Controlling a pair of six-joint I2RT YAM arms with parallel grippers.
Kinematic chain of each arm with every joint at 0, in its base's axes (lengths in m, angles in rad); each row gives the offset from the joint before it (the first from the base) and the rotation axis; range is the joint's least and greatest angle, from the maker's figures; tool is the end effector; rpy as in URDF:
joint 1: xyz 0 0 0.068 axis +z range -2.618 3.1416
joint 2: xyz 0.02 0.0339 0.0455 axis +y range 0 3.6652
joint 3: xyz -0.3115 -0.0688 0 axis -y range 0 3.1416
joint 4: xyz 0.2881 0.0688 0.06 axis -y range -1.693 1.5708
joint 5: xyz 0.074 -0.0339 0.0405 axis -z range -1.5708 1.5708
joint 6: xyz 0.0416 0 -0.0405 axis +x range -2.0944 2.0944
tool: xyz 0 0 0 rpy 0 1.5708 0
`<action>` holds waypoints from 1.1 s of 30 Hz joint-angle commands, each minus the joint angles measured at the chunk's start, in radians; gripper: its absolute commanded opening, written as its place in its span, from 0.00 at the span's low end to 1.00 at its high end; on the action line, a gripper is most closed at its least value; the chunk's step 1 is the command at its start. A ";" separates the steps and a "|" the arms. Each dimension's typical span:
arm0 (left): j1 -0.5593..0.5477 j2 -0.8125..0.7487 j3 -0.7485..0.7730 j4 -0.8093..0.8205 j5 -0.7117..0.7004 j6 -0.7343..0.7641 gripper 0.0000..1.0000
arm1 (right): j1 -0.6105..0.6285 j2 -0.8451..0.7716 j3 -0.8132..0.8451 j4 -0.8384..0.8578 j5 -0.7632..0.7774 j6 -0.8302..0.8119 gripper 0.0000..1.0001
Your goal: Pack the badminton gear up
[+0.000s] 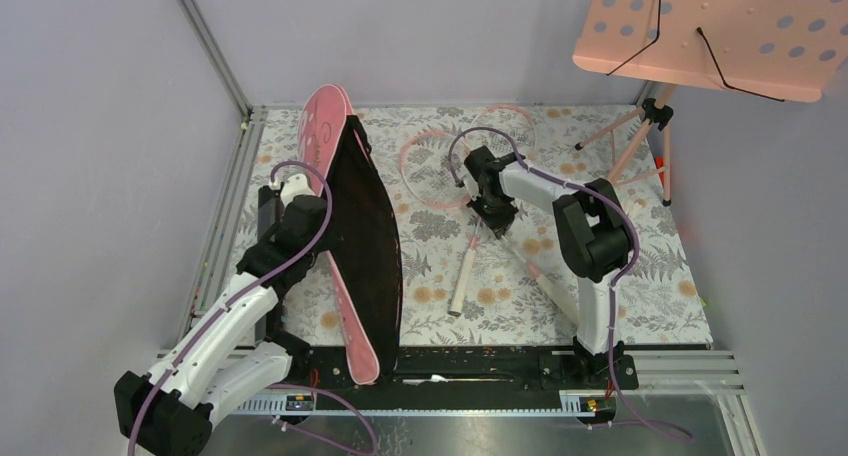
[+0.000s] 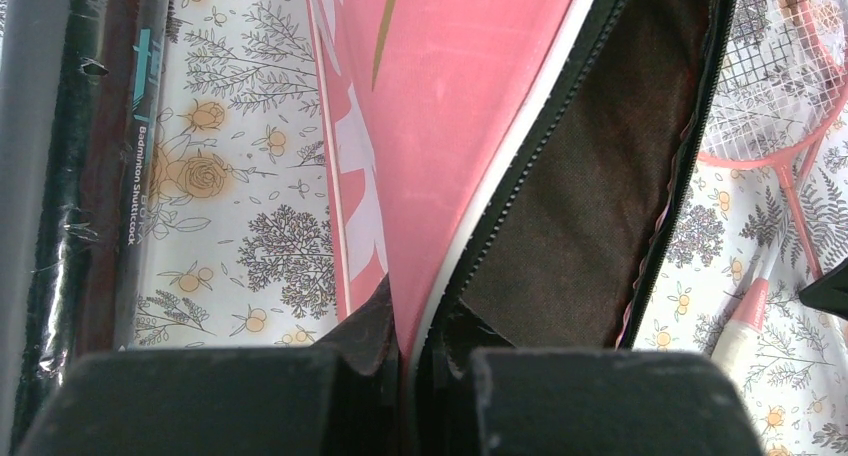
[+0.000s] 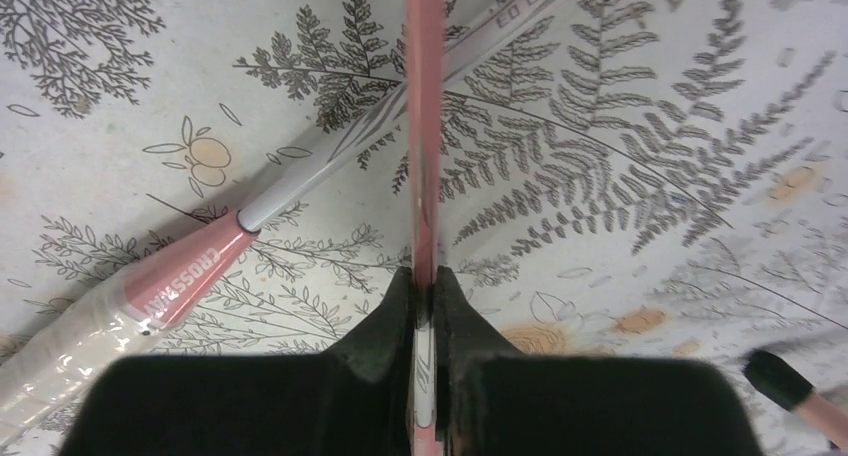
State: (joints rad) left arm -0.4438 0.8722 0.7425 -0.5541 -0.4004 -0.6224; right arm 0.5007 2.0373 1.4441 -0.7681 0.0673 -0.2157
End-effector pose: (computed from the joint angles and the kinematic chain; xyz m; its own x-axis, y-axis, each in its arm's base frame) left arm 0.1877 -0.0713 0.3033 -0.5350 -0.3401 -0.7734 -0.2331 0.9393 -0.2518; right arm 0.4018 0.2167 0.1674 -0.7383 -0.6474 -0.1891 -0.6395 0.7610 -0.1088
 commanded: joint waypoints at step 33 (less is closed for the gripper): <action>0.169 0.663 0.458 0.242 0.248 -0.035 0.00 | 0.371 -0.242 0.014 -0.087 0.224 0.243 0.00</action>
State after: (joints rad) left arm -0.2764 1.5459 1.1706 -0.4099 -0.2314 -0.6392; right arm 0.8253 1.7130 1.3457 -0.8238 0.2516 0.0101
